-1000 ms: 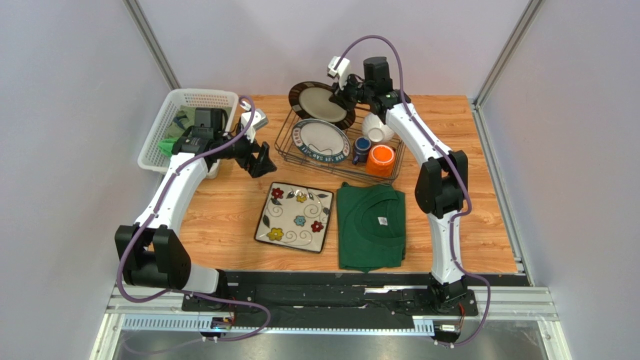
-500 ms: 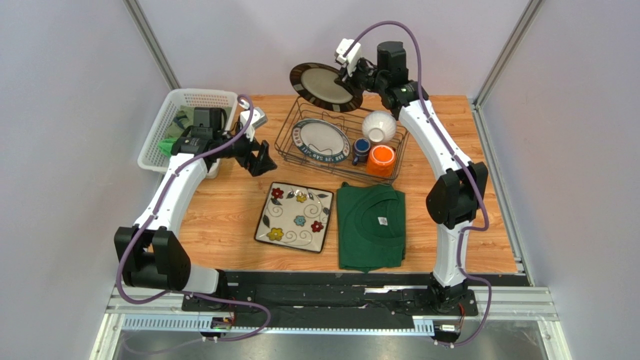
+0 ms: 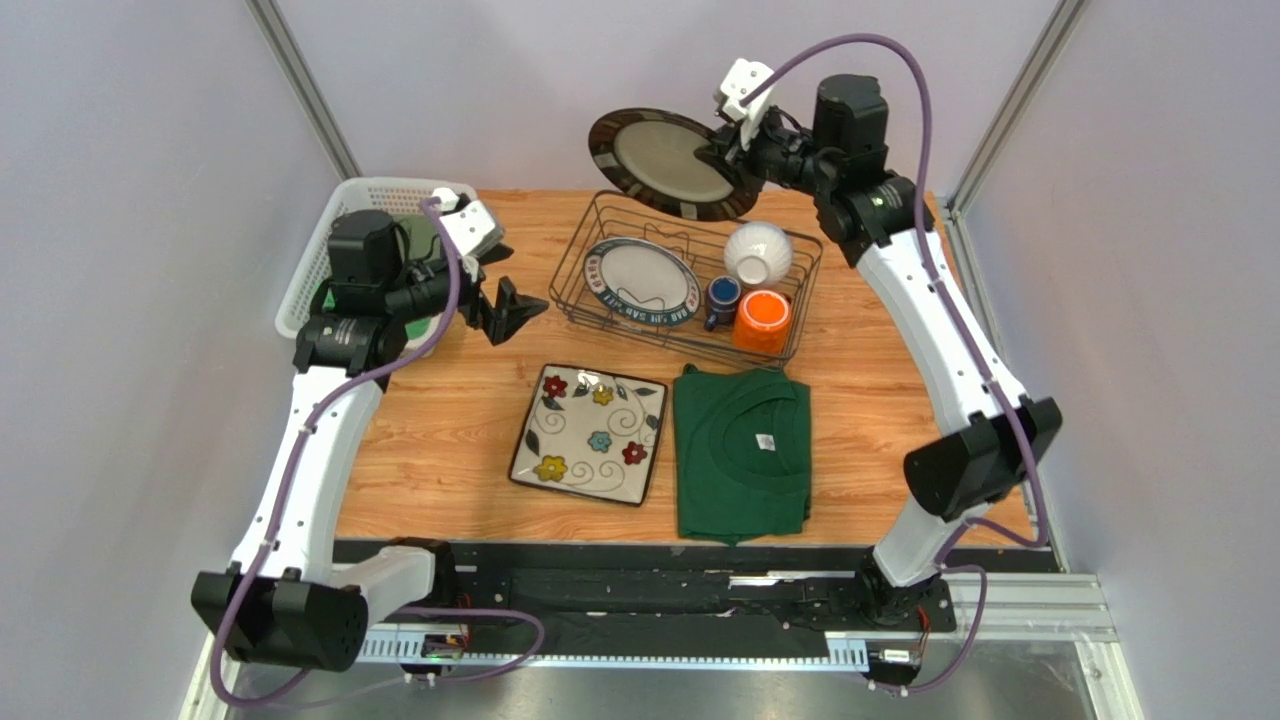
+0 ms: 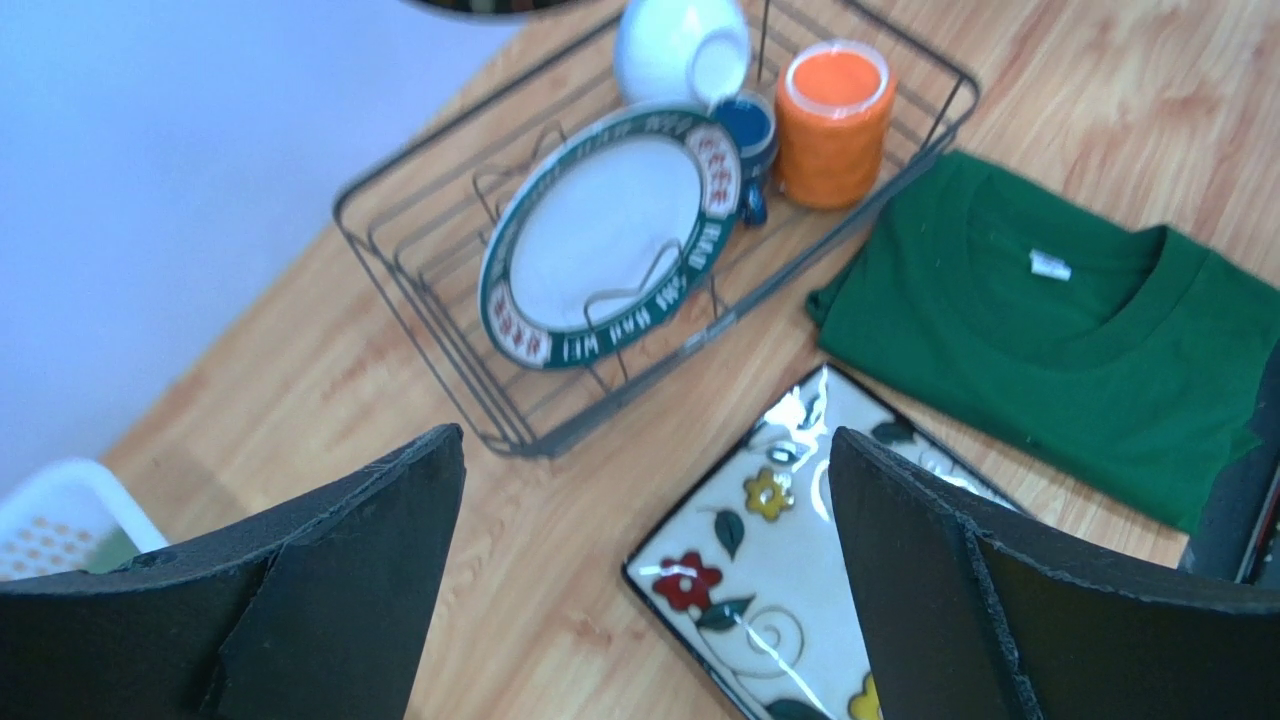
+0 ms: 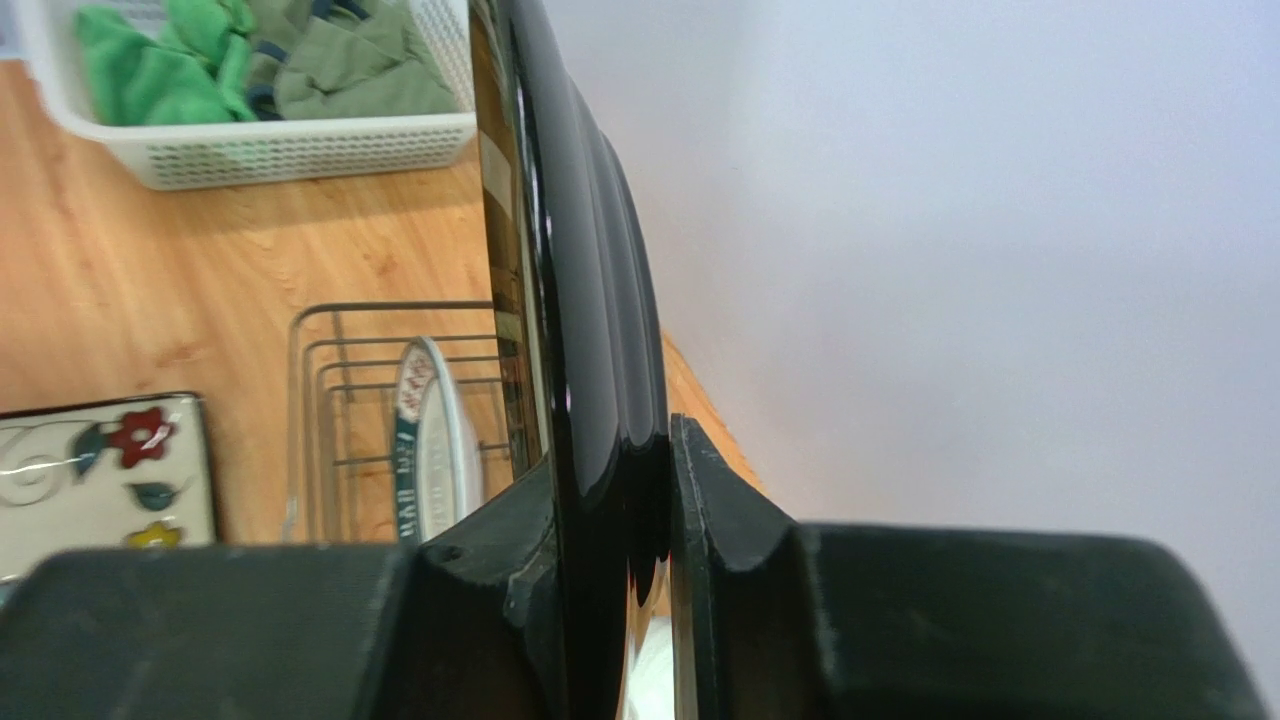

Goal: Unload the mixed dishes from the dish rack
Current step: Place the plate at the center of the board.

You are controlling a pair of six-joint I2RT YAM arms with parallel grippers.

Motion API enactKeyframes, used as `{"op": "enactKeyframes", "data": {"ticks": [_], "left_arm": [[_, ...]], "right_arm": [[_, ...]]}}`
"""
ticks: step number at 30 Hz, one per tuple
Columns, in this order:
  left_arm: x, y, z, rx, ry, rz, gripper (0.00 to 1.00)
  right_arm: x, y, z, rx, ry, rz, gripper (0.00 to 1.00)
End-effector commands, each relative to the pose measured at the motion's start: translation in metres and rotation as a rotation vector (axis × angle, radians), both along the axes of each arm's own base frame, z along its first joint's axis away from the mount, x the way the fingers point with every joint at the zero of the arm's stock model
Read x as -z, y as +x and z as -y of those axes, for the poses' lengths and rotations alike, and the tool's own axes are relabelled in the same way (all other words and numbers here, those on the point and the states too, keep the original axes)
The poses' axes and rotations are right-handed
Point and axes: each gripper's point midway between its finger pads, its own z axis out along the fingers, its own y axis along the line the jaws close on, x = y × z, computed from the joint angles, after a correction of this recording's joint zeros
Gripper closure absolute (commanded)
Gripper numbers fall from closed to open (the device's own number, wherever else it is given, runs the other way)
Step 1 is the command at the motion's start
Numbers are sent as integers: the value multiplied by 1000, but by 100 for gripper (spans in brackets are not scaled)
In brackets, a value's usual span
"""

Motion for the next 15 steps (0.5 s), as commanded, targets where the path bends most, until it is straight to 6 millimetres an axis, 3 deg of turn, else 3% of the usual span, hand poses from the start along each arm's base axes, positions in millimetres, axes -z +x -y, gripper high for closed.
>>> {"op": "enactKeyframes", "data": {"ticks": [1, 6, 7, 8, 15], "left_arm": [[-52, -21, 16, 102, -97, 147, 1], [-73, -39, 26, 175, -162, 164, 1], [-76, -41, 27, 177, -166, 174, 1], [-78, -43, 28, 177, -170, 180, 1], [-81, -59, 40, 232, -196, 193, 2]], "right_arm": [[-75, -68, 7, -91, 138, 131, 100], [-60, -114, 1, -172, 178, 50, 100], [-64, -126, 3, -181, 186, 59, 100], [-54, -131, 1, -188, 184, 29, 100], [-35, -167, -6, -253, 202, -50, 100]]}}
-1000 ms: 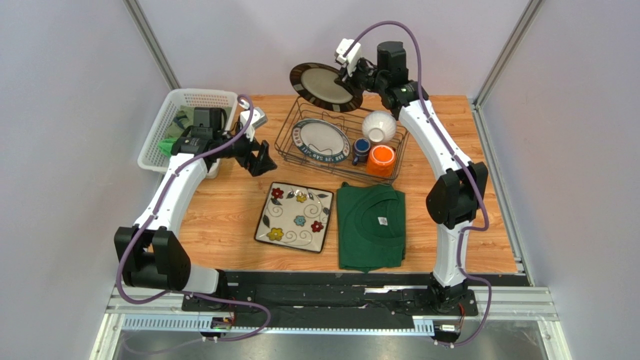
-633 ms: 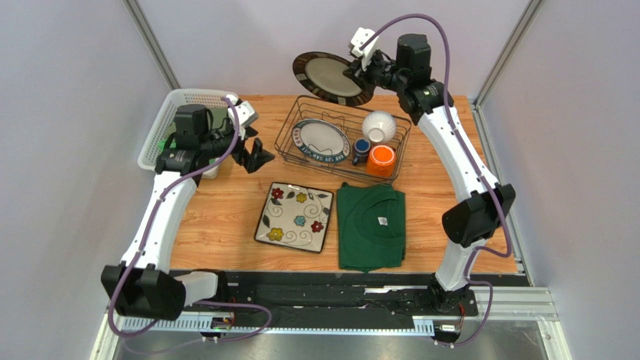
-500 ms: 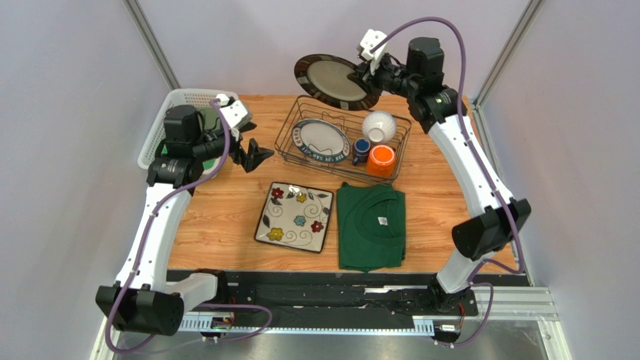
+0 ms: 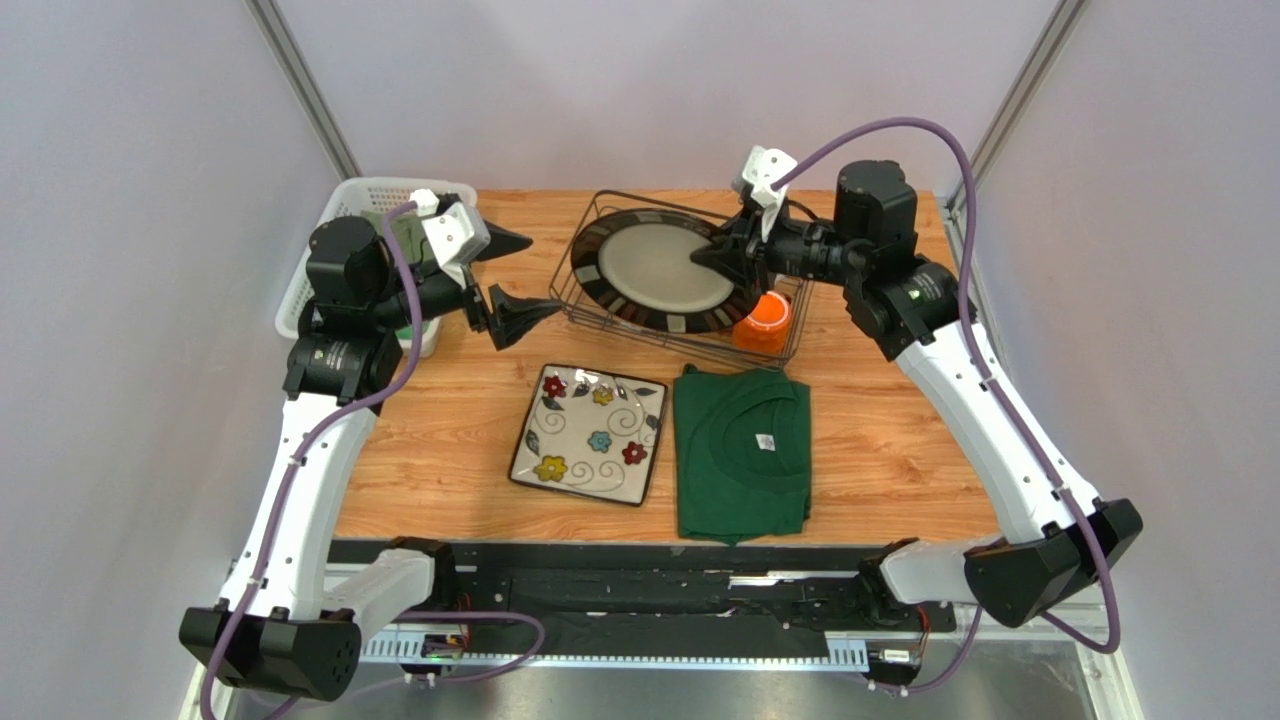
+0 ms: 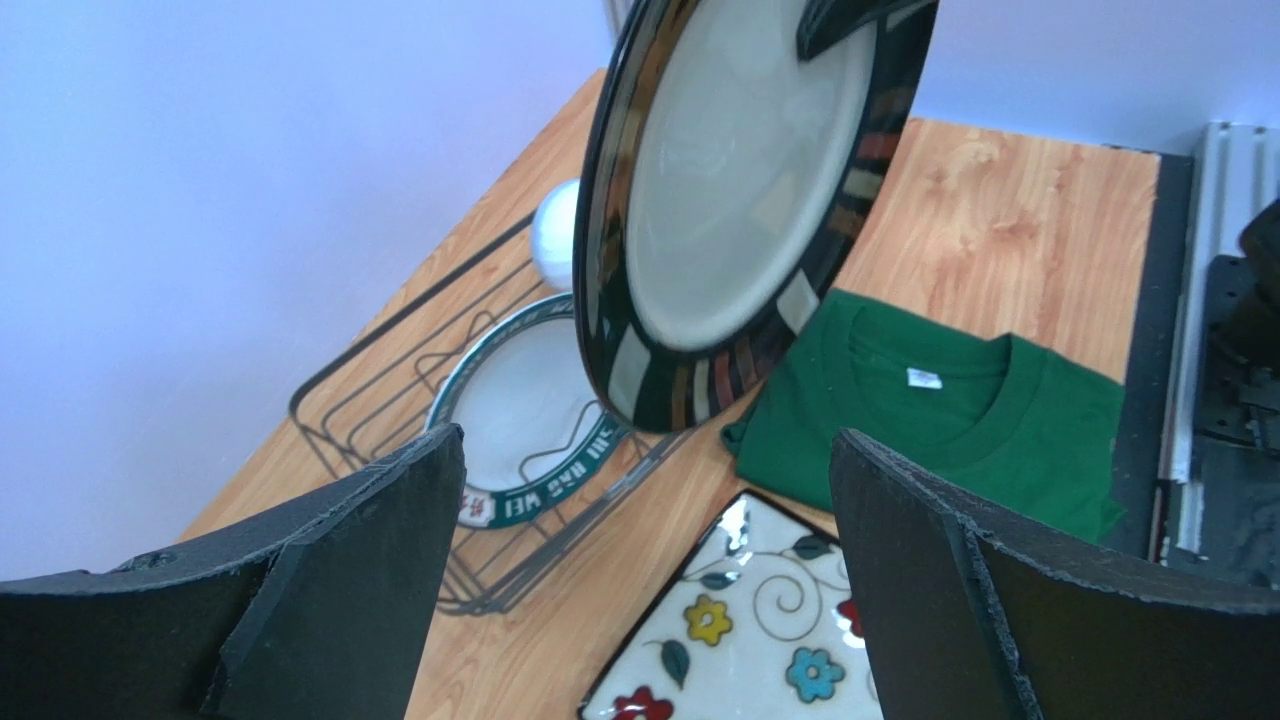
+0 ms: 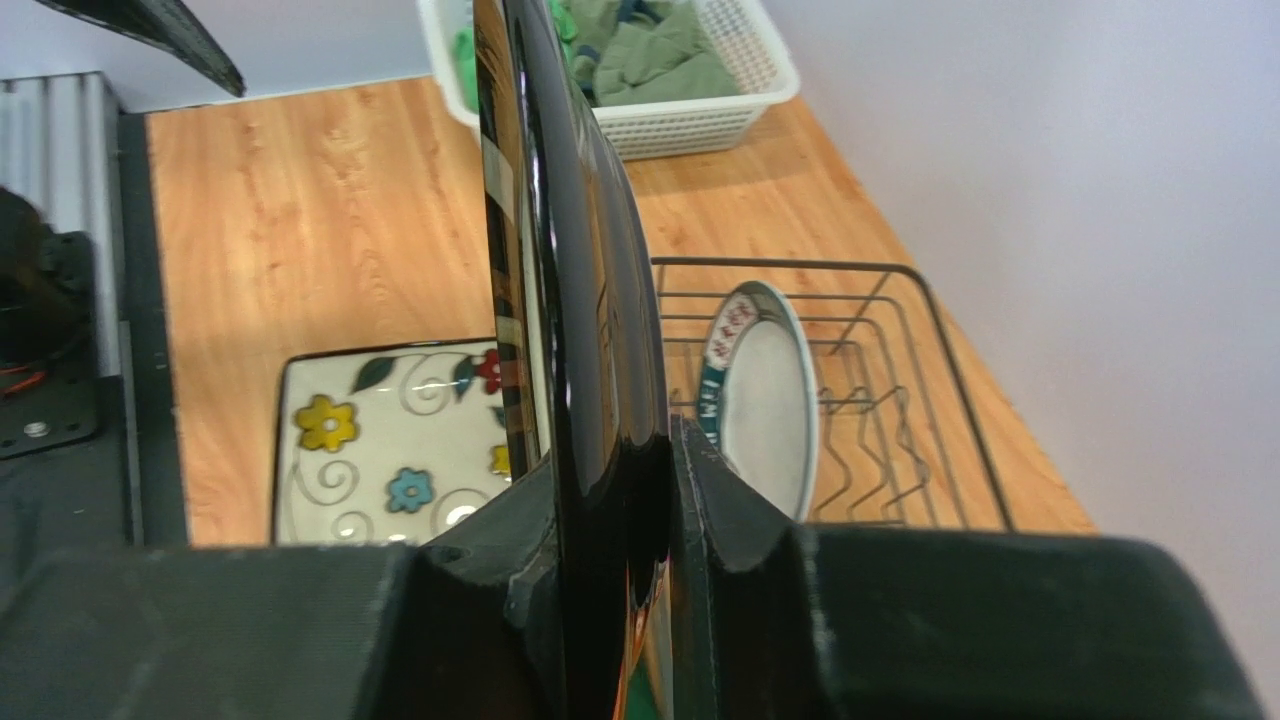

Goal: Unload the mixed dishes from the dish rack
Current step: Place the plate at the center of the board.

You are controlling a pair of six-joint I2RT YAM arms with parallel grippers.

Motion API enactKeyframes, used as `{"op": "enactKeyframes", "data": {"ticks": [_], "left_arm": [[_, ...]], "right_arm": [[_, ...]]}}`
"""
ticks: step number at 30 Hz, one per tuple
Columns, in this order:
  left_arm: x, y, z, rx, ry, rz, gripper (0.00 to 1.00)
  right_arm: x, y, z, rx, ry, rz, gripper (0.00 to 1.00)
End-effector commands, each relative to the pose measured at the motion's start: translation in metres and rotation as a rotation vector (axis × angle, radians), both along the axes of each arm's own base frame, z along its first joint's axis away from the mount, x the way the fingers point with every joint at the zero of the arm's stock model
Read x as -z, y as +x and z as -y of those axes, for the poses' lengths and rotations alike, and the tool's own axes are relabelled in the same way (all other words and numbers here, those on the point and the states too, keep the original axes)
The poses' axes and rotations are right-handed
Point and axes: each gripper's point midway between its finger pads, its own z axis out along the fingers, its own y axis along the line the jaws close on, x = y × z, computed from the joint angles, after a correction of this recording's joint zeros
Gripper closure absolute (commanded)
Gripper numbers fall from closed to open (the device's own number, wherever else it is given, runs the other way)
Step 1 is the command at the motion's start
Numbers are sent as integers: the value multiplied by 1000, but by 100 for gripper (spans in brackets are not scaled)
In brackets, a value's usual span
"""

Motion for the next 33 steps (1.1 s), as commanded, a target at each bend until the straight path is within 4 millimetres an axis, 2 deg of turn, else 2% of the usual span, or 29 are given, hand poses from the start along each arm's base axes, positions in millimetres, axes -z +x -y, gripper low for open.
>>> {"op": "enactKeyframes", "data": {"ticks": [1, 6, 19, 25, 33], "left_arm": [[-14, -20, 12, 79, -35, 58, 2], [-12, -27, 22, 117, -20, 82, 2], [-12, -21, 31, 139, -3, 118, 3], [0, -21, 39, 187, 14, 80, 5], [19, -40, 51, 310, 24, -21, 12]], "right_arm": [[-59, -31, -4, -68, 132, 151, 100], [-50, -40, -13, -108, 136, 119, 100], [-35, -75, -39, -237, 134, 45, 100], [-34, -86, -44, -269, 134, 36, 100], [-36, -93, -50, -286, 134, 35, 100]]}}
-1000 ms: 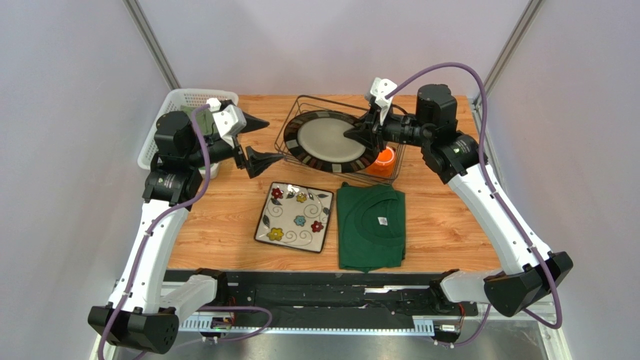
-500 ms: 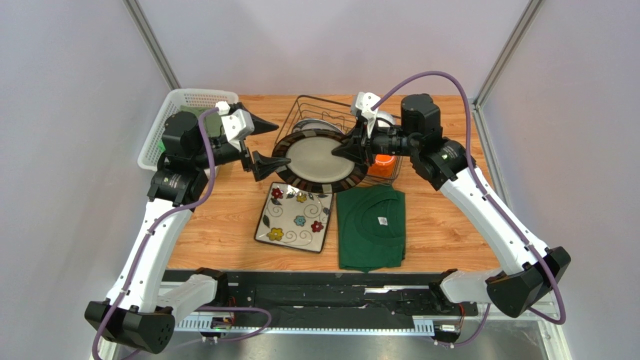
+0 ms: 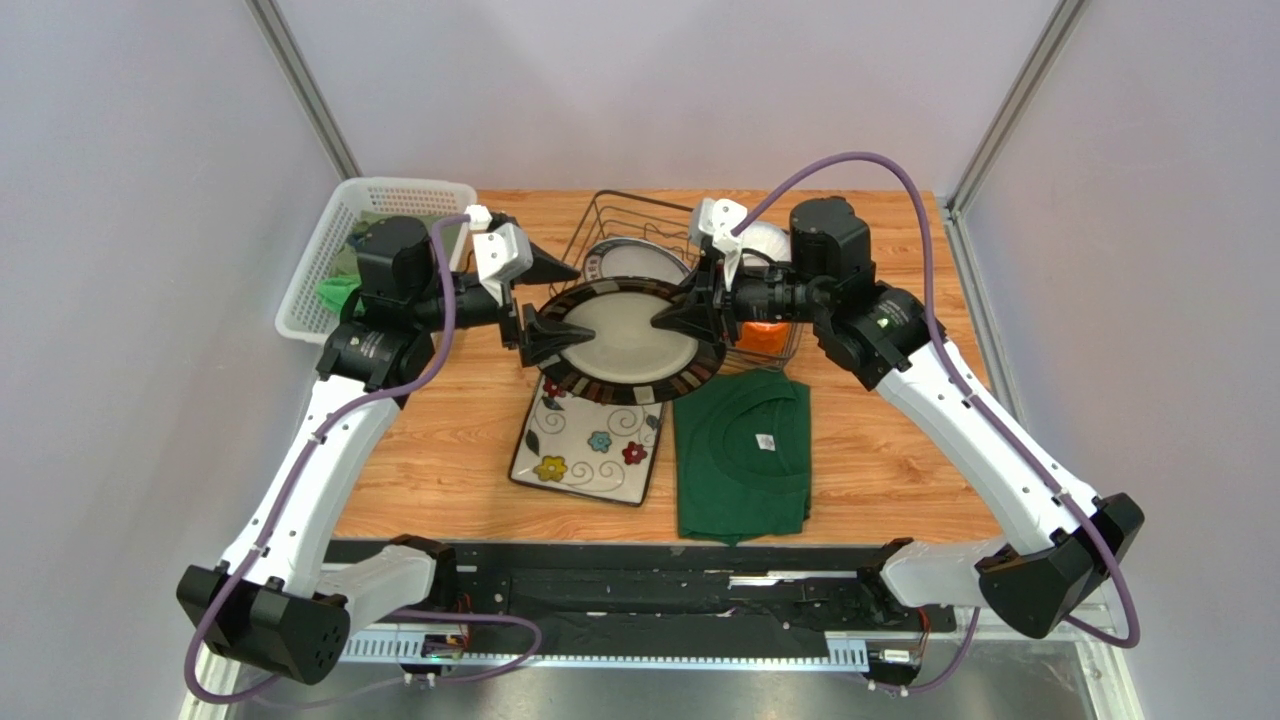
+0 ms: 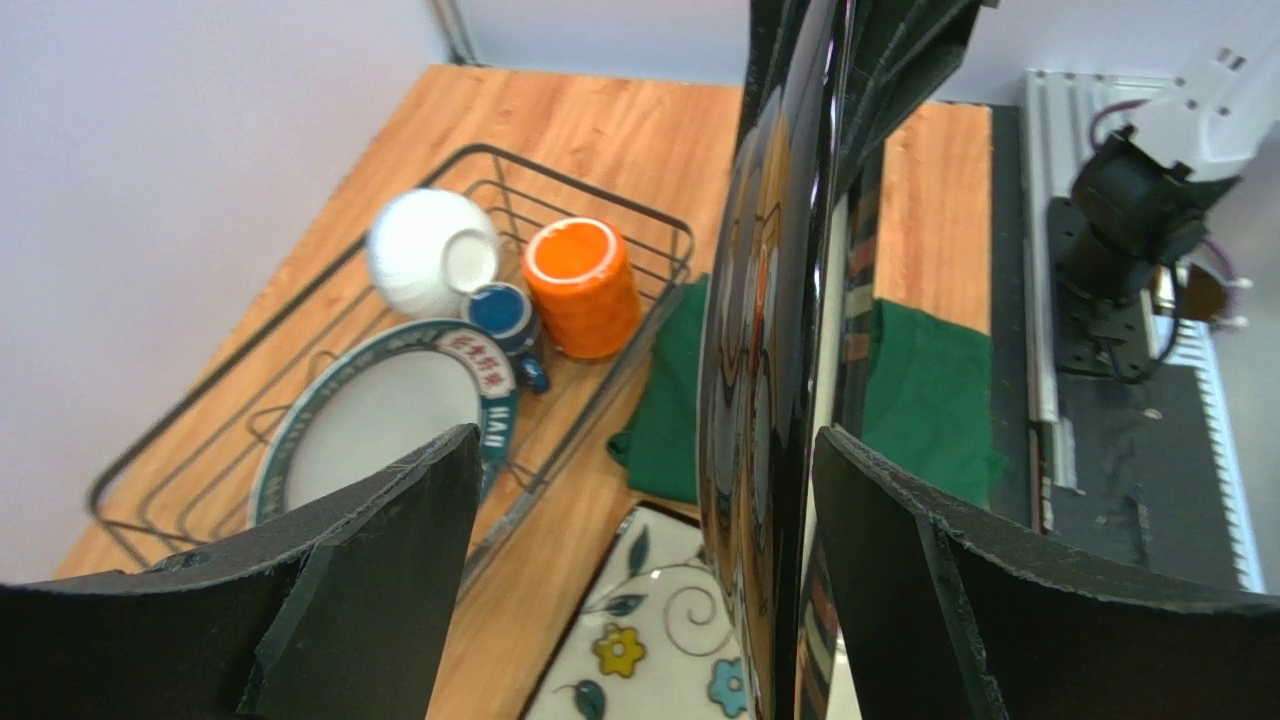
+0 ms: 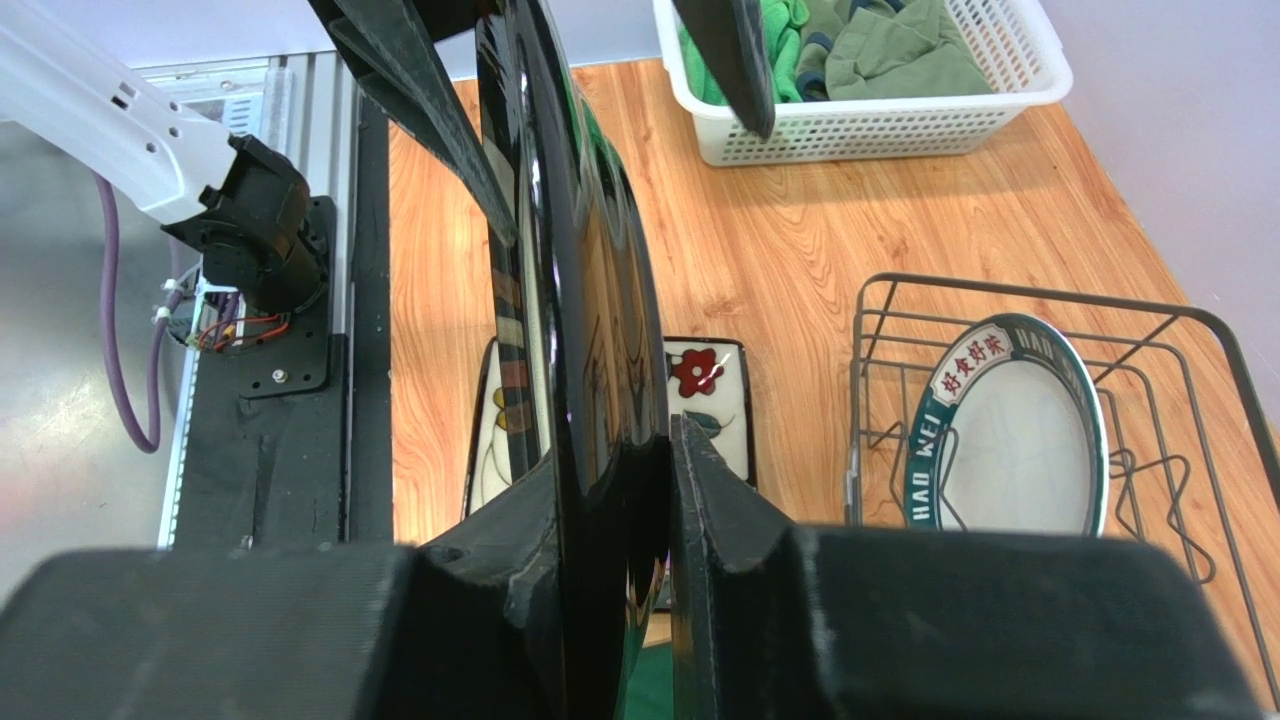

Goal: Unload the mixed dishes from the dish rack
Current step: Place the plate at the center of the board.

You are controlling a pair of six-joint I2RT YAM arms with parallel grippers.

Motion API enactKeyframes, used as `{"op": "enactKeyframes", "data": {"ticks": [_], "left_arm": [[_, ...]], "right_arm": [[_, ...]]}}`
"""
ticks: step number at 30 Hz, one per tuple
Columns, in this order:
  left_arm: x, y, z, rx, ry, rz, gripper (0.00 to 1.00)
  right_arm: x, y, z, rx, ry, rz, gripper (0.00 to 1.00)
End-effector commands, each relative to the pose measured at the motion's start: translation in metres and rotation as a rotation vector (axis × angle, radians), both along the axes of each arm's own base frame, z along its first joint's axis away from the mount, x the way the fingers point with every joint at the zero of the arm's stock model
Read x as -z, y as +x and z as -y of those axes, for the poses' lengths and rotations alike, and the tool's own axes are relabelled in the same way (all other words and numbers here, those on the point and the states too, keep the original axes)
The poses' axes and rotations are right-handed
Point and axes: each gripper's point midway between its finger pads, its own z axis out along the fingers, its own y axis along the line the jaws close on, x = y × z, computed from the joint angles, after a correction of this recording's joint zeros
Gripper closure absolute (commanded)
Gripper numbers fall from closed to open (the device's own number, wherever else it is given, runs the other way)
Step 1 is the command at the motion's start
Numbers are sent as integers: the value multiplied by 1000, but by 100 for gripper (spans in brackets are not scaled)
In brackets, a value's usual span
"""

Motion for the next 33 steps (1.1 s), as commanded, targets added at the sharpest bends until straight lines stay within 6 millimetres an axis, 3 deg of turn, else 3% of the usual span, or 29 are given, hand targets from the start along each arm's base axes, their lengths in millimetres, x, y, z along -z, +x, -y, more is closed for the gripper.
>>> {"op": "enactKeyframes", "data": {"ticks": [1, 3, 7, 11, 15, 17, 20, 21, 26, 33], "left_arm": [[-6, -20, 8, 114, -2, 13, 15], [-1, -25, 10, 133, 0, -10, 17], [6, -30, 10, 150, 10, -33, 34], [8, -34, 9, 154, 14, -37, 41], [9, -36, 9, 156, 14, -43, 58], [10, -36, 9, 156, 15, -46, 62], [12, -36, 8, 153, 19, -51, 87], [11, -37, 8, 151, 19, -47, 100], [13, -34, 5, 117, 31, -52, 100], [16, -23, -8, 22, 24, -75, 100]], "right_arm": [[-68, -19, -2, -49, 151, 170, 100], [-67, -19, -3, -50, 148, 167, 100], [-65, -17, -5, -48, 141, 175, 100], [-61, -16, -5, -41, 133, 174, 100], [-59, -16, -6, -40, 130, 177, 99], [-57, -14, -6, -35, 125, 175, 99], [-55, -13, -5, -29, 118, 184, 98], [-51, -13, -5, -28, 111, 183, 98], [-44, -10, -3, -13, 98, 184, 92], [-38, -2, 3, 54, 81, 188, 75]]}}
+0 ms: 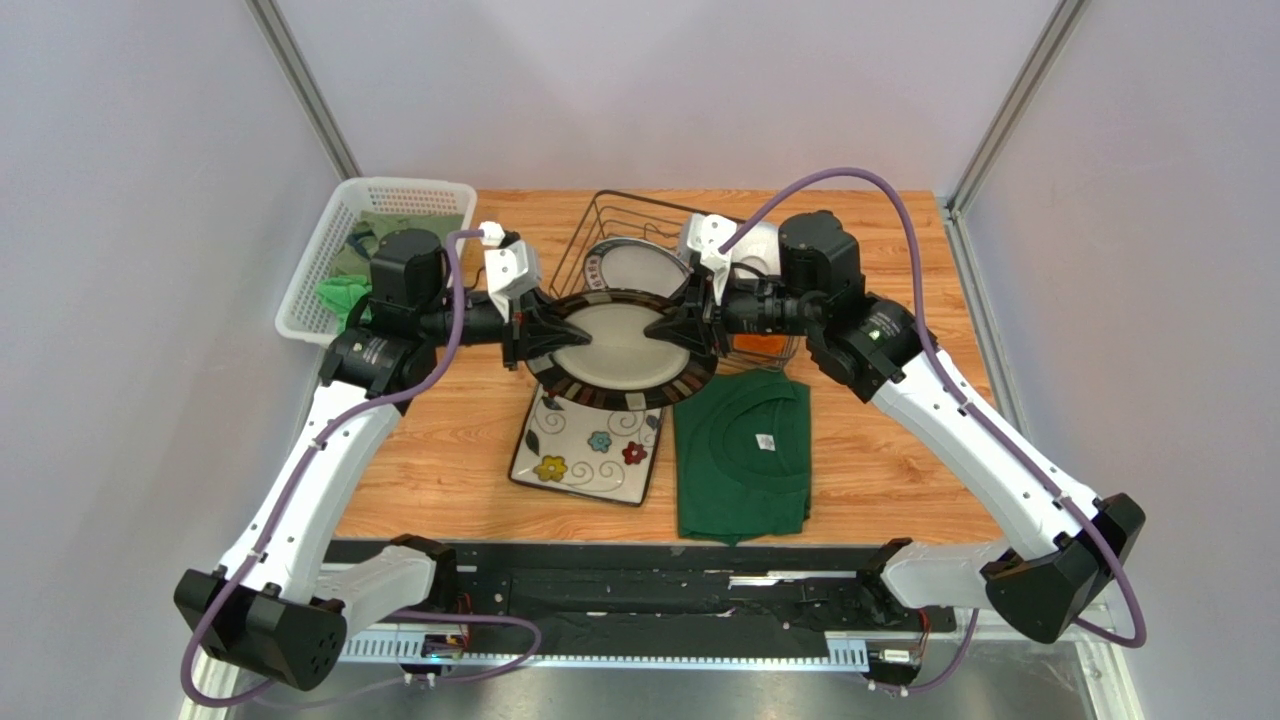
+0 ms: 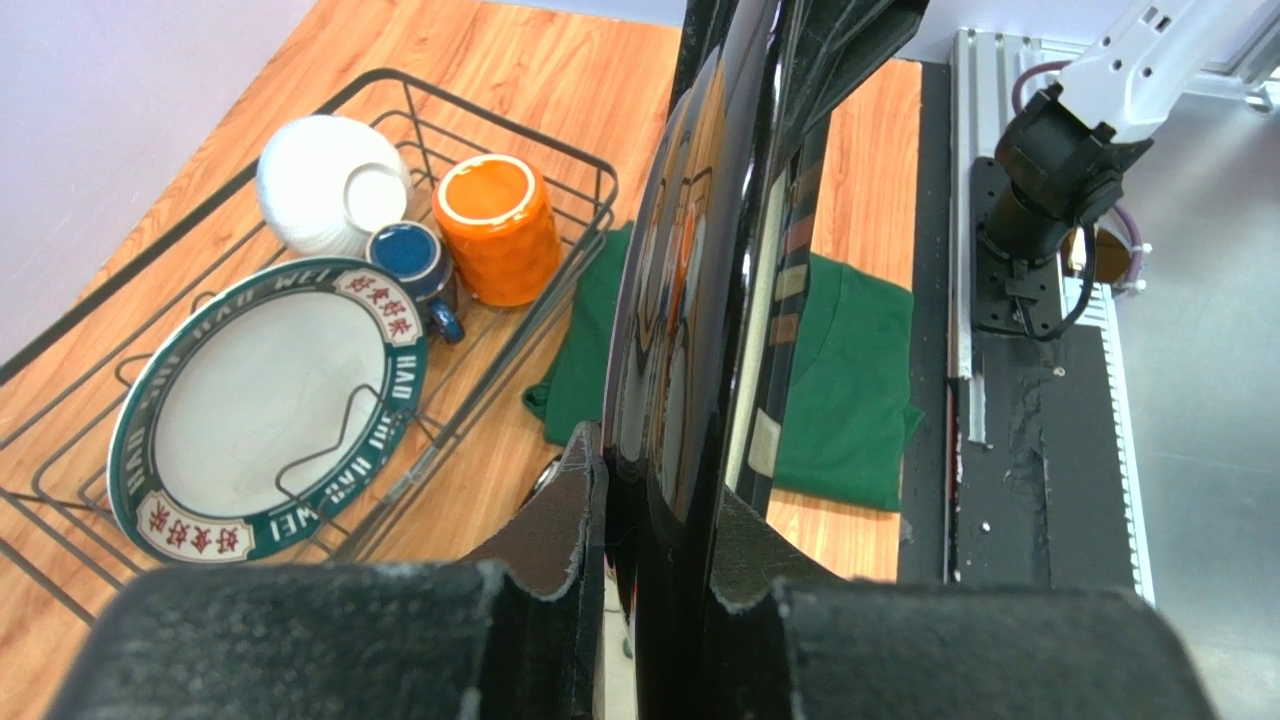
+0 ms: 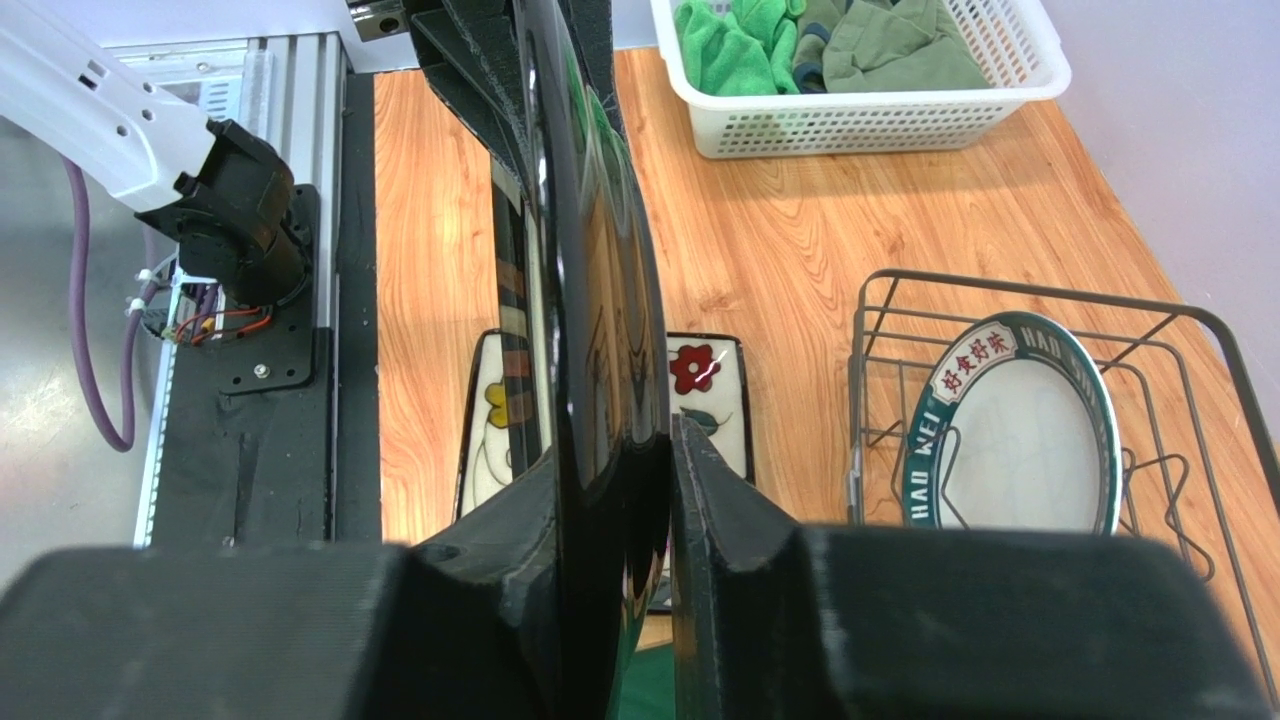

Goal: Unload the mixed dishes from the dish rack
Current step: Place the plate at the center of the board.

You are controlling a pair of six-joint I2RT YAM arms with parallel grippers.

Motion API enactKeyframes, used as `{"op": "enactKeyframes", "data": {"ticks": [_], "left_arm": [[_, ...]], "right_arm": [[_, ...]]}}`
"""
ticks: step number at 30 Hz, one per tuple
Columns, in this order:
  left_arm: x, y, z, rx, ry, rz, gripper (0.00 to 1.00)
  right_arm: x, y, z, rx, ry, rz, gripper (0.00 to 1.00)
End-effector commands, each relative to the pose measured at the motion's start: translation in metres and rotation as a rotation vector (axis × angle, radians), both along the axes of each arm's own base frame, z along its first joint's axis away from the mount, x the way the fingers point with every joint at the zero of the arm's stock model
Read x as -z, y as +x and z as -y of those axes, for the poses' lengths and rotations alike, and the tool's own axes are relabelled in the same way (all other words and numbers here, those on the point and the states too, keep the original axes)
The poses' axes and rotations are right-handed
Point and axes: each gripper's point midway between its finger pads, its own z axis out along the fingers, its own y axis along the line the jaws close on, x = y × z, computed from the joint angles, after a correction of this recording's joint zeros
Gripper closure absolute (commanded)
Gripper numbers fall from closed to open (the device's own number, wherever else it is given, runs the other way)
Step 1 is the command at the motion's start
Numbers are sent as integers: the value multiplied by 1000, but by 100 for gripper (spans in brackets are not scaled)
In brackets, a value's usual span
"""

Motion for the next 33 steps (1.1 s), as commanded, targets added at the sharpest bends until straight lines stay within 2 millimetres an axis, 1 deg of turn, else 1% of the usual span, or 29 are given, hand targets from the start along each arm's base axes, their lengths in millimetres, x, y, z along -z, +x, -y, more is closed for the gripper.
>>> {"op": "enactKeyframes", "data": {"ticks": [1, 2, 3, 4, 7, 8, 9, 10, 14, 20, 22, 23, 25, 26, 33], "left_arm": [[-9, -2, -11, -25, -29, 37, 100], [-4, -1, -13, -27, -36, 12, 100], [-1, 5, -19, -53, -38, -3, 100], [6, 6, -23, -61, -37, -27, 100], [16, 12, -33, -82, -45, -68, 100], [23, 12, -34, -79, -47, -93, 100], [27, 13, -36, -87, -48, -106, 100], [31, 13, -36, -86, -49, -120, 100], [61, 18, -37, -99, -43, -210, 100], [107, 40, -47, -157, -50, -374, 100], [118, 43, -49, -165, -46, -420, 100], [128, 47, -50, -166, -46, -461, 100], [136, 49, -49, -161, -45, -505, 100], [145, 51, -49, -159, -46, -551, 100], [175, 55, -47, -158, -48, -707, 100]], "right_arm": [[-47, 3, 10, 50, 95, 170, 74], [-47, 4, 11, 61, 94, 172, 72], [-47, 5, 12, 69, 92, 176, 68], [-45, 8, 14, 87, 86, 178, 67], [-45, 11, 16, 110, 80, 188, 59], [-44, 12, 16, 109, 76, 193, 39], [-41, 12, 15, 105, 70, 190, 36], [-41, 13, 16, 111, 69, 190, 36], [-38, 13, 16, 109, 66, 188, 35], [-33, 13, 18, 119, 56, 192, 35], [-31, 13, 19, 120, 53, 195, 34], [-32, 12, 19, 120, 53, 197, 34], [-30, 12, 20, 121, 51, 195, 34], [-30, 12, 20, 122, 53, 196, 34], [-19, 13, 20, 124, 41, 191, 34]]}}
